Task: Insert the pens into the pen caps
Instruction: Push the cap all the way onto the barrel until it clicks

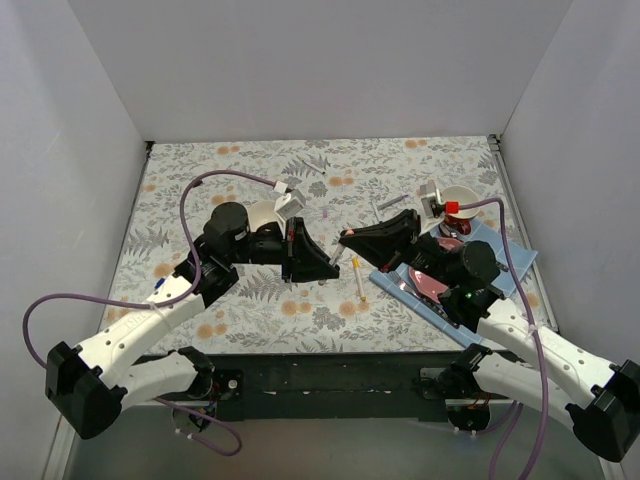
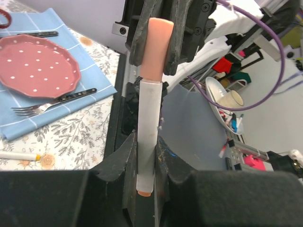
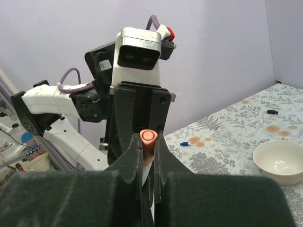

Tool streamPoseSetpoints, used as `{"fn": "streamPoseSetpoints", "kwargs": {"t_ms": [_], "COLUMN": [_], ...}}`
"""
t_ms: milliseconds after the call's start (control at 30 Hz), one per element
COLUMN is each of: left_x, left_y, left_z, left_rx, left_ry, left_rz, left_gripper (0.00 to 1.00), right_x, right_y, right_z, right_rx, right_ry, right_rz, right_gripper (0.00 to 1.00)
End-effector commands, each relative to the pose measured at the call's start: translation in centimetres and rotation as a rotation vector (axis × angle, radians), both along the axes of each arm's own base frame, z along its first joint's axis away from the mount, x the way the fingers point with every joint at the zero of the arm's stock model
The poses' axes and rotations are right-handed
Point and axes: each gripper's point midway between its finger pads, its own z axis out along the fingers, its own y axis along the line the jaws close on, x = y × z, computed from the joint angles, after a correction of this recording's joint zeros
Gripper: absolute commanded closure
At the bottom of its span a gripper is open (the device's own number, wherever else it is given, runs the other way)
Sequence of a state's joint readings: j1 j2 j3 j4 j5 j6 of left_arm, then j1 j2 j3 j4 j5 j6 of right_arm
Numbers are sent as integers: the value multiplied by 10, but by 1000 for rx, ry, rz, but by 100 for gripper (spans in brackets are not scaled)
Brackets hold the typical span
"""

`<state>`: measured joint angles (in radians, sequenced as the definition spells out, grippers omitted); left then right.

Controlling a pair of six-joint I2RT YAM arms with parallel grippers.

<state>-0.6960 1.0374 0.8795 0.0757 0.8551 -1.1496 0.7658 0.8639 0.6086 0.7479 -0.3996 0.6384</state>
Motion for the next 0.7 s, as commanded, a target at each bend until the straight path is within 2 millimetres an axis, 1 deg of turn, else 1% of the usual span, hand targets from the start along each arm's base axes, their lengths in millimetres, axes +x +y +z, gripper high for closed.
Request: {"fn": "streamPoseSetpoints", "kwargs": {"t_ms": [0,33,67,133,200,233,333,433,467,667], "left_x": [42,43,44,47,52,49,56,62,64,74], "left_y": [8,8,7,6,4,3,1,1,1,3], "left_z": [85,85,87,87,83,87,84,81,79,74], "left_rx": [-244,-244,-249,-248,-238,-256,-251,-247,-243,-215], "left_ry": [-171,-168,-169,-169,-149,-155,-133,-127,-122,-135], "left_rz": [164,169,162,176,181,169,187,218,223,274], "left_gripper": [100,100,100,100,100,100,100,100,100,100], "right_x": [-67,-67,-67,-64,-62,-58,-56,-59,-58,-71], "right_y": [14,14,14,14,16,16,19,21,22,23], "right_z": [-73,-69,-72,-70,-74,-75,-81,-78,-79,-86], "right_rx": [-221,-199,-198,-181,-181,-177,-173,-149,-152,-147], "right_ry": [86,69,85,92,102,107,119,135,144,197], "right_rz": [371,373,370,352,335,313,301,305,298,347], "right_gripper": [99,99,99,99,99,99,99,99,99,99]}}
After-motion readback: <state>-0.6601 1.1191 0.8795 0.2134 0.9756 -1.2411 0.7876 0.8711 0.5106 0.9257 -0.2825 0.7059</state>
